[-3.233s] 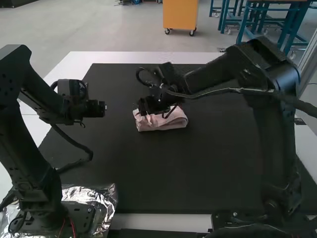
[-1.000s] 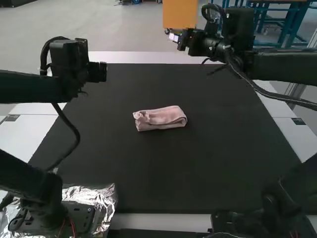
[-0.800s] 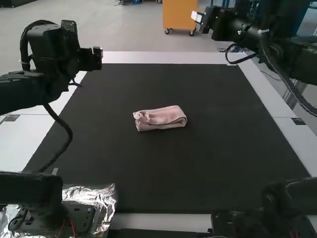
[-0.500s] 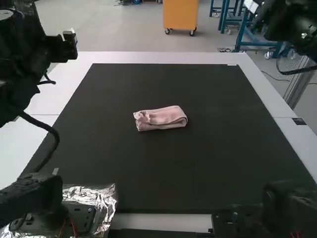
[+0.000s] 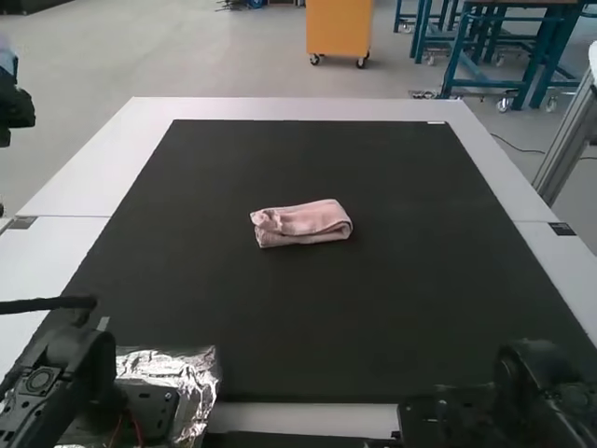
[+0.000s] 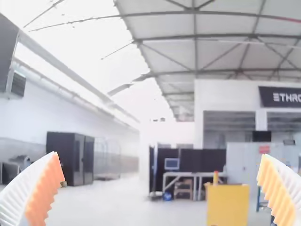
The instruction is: Fold the towel.
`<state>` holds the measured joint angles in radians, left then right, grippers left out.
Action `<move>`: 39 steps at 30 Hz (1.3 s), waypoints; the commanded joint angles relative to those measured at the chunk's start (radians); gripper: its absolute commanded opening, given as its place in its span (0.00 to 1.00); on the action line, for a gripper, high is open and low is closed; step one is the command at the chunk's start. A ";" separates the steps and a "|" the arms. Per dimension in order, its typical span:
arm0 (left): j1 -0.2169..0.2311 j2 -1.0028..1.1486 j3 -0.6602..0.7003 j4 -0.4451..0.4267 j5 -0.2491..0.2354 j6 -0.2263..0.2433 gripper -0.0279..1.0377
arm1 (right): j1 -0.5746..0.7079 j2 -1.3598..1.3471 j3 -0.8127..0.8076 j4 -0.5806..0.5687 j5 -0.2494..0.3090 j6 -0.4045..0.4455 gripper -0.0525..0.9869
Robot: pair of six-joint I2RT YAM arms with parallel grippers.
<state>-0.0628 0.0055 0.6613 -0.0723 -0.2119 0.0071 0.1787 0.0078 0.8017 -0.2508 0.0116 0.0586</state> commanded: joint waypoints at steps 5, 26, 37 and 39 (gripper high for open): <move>-0.002 -0.006 -0.192 0.160 0.094 -0.038 0.93 | -0.010 -0.003 -0.196 0.249 0.192 -0.230 0.93; 0.006 -0.004 -0.661 0.307 0.134 -0.187 0.94 | -0.010 -0.005 -0.803 0.492 0.324 -0.062 0.93; 0.004 -0.006 -0.661 0.065 0.134 -0.202 0.94 | -0.010 -0.005 -0.803 0.297 0.283 -0.105 0.93; 0.006 -0.006 -0.661 0.063 0.134 -0.202 0.94 | -0.010 -0.005 -0.803 0.297 0.275 -0.105 0.93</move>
<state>-0.0608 0.0063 0.0051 -0.0181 -0.0814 -0.1776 0.1745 0.0105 0.0055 0.0418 0.3130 -0.0383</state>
